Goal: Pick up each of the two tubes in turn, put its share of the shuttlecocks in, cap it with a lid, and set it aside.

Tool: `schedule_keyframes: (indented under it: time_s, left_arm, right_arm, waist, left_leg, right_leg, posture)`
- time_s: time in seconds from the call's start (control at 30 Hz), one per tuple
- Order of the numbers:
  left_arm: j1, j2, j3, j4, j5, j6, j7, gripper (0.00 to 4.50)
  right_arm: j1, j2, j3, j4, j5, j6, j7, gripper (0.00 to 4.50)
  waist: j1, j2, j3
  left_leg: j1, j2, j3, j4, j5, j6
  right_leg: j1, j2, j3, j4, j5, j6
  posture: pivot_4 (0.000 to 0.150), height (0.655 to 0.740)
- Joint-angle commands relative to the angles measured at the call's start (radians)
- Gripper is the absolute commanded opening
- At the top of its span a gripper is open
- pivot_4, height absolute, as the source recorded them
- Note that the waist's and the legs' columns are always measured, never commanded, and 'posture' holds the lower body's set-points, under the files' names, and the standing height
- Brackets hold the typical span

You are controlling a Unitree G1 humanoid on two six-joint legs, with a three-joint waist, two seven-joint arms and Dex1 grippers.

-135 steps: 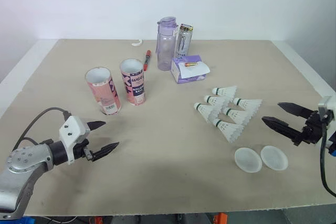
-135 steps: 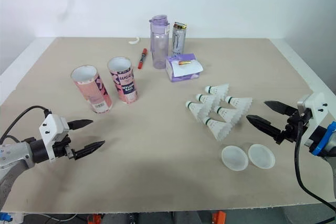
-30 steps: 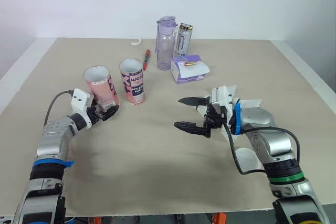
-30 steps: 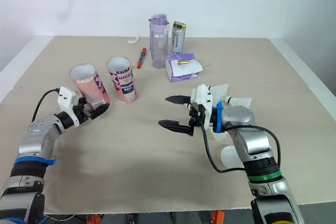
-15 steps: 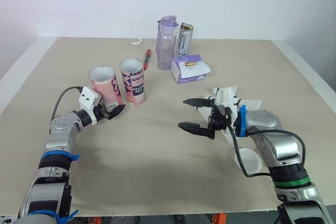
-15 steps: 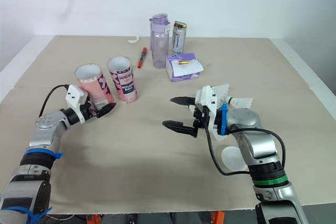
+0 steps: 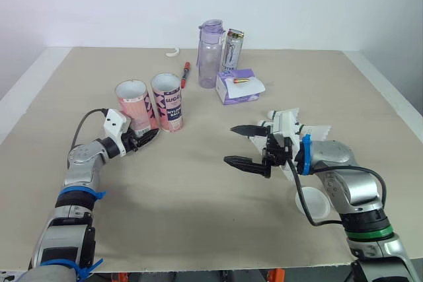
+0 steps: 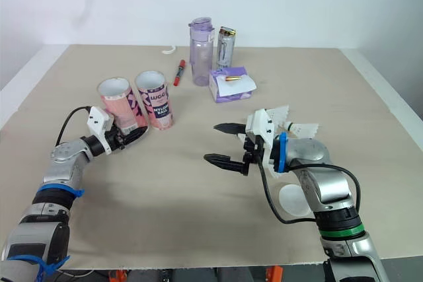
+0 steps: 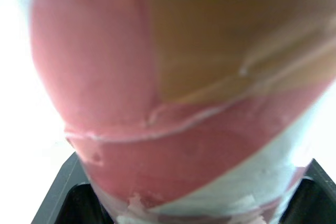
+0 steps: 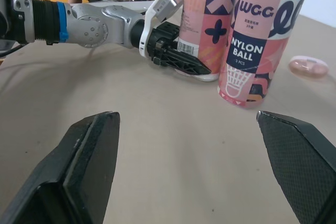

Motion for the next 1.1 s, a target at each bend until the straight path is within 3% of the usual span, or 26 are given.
schedule_keyframes:
  time_s: [0.03, 0.27, 0.43, 0.57, 0.83, 1.1]
  left_arm:
    - [0.005, 0.026, 0.019, -0.031, -0.006, -0.009, -0.004, 2.83]
    - [0.17, 0.086, 0.017, -0.28, -0.016, 0.019, -0.015, 2.83]
    - [0.349, 0.146, 0.013, -0.598, -0.046, 0.127, -0.03, 2.83]
    - [0.408, 0.19, -0.035, -0.782, -0.043, 0.202, -0.06, 2.83]
    - [0.292, 0.262, -0.289, -1.029, 0.024, 0.41, -0.173, 2.83]
    - [0.074, 0.292, -0.516, -1.062, 0.178, 0.536, -0.271, 2.83]
  right_arm:
    - [0.001, -0.009, -0.03, -0.045, 0.02, -0.005, -0.005, 4.5]
    - [0.054, -0.013, -0.049, -0.101, 0.04, -0.007, -0.013, 4.5]
    - [0.126, -0.037, -0.057, -0.178, 0.06, -0.012, 0.005, 4.5]
    - [0.155, -0.054, -0.071, -0.214, 0.078, -0.009, 0.013, 4.5]
    - [0.296, -0.104, -0.167, -0.343, 0.161, 0.047, -0.044, 4.5]
    - [0.546, -0.082, -0.361, -0.521, 0.218, 0.095, -0.231, 4.5]
  waist:
    - [0.0, 0.0, 0.0]
    - [-0.002, 0.0, 0.0]
    - [-0.002, 0.0, 0.0]
    - [-0.001, 0.0, 0.0]
    - [0.004, 0.0, 0.0]
    - [0.01, 0.0, 0.0]
  left_leg:
    - [0.0, 0.0, 0.0, 0.0, 0.0, 0.0]
    - [0.0, 0.001, 0.0, -0.001, 0.0, 0.0]
    - [-0.001, 0.001, 0.0, -0.001, 0.0, 0.0]
    - [0.0, 0.002, 0.0, 0.0, 0.0, 0.0]
    - [0.001, 0.001, 0.003, 0.002, 0.001, 0.0]
    - [0.0, 0.001, 0.001, 0.0, 0.0, 0.0]
  right_leg:
    - [0.0, 0.0, 0.0, 0.0, 0.0, 0.0]
    - [0.0, 0.0, 0.0, 0.0, -0.001, -0.001]
    - [-0.001, 0.0, 0.0, 0.0, -0.001, -0.001]
    - [0.0, -0.001, -0.002, 0.0, -0.005, -0.001]
    - [0.0, -0.002, -0.001, 0.0, -0.005, 0.0]
    - [0.0, 0.0, 0.0, 0.0, -0.008, 0.001]
  posture:
    - [0.15, 0.74]
    - [0.15, 0.74]
    - [0.15, 0.74]
    - [0.15, 0.74]
    - [0.15, 0.74]
    - [0.15, 0.74]
